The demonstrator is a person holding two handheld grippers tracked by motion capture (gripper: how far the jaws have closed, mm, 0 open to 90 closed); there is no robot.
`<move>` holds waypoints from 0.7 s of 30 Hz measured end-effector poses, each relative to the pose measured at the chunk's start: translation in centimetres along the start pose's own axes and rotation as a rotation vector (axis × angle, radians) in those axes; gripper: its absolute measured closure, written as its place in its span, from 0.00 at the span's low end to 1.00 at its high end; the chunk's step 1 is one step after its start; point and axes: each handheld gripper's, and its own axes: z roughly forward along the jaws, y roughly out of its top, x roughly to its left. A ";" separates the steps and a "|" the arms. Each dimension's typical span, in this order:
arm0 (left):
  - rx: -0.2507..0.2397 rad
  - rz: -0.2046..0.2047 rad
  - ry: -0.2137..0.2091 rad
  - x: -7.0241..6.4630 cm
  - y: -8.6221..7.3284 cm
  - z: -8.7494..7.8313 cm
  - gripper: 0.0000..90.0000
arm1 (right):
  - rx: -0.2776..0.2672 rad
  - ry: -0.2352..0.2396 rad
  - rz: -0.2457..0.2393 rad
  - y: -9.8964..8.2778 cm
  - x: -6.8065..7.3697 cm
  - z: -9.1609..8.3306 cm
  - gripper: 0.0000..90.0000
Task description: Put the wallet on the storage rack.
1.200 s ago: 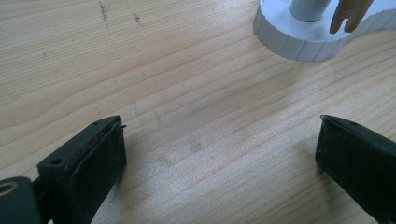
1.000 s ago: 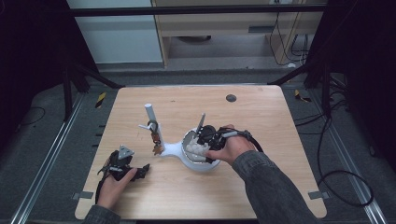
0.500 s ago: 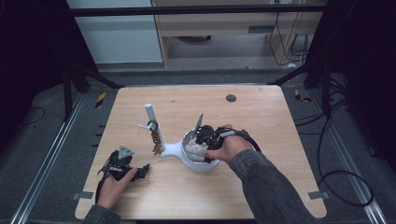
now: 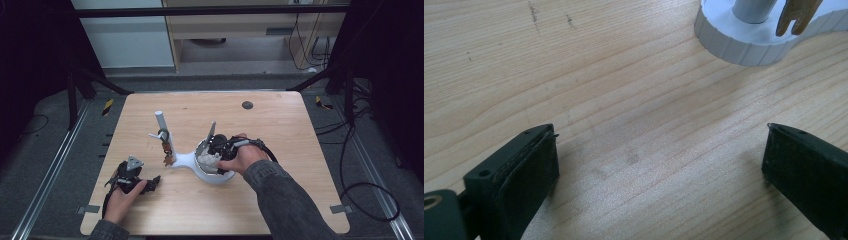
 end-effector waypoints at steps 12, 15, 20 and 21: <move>0.000 0.000 0.000 0.0 0.0 0.0 0.01 | -0.059 0.033 0.042 0.3 0.0 0.1 0.18; 0.001 0.002 0.000 0.0 0.0 0.0 0.01 | -0.066 0.033 0.049 0.3 0.0 -0.1 0.18; 0.000 0.000 -0.001 0.0 0.0 0.0 0.01 | -0.061 0.040 0.042 0.3 0.1 -0.1 0.19; 0.000 0.000 0.000 0.0 0.0 0.0 0.01 | -0.061 0.041 0.042 0.3 0.1 -0.1 0.19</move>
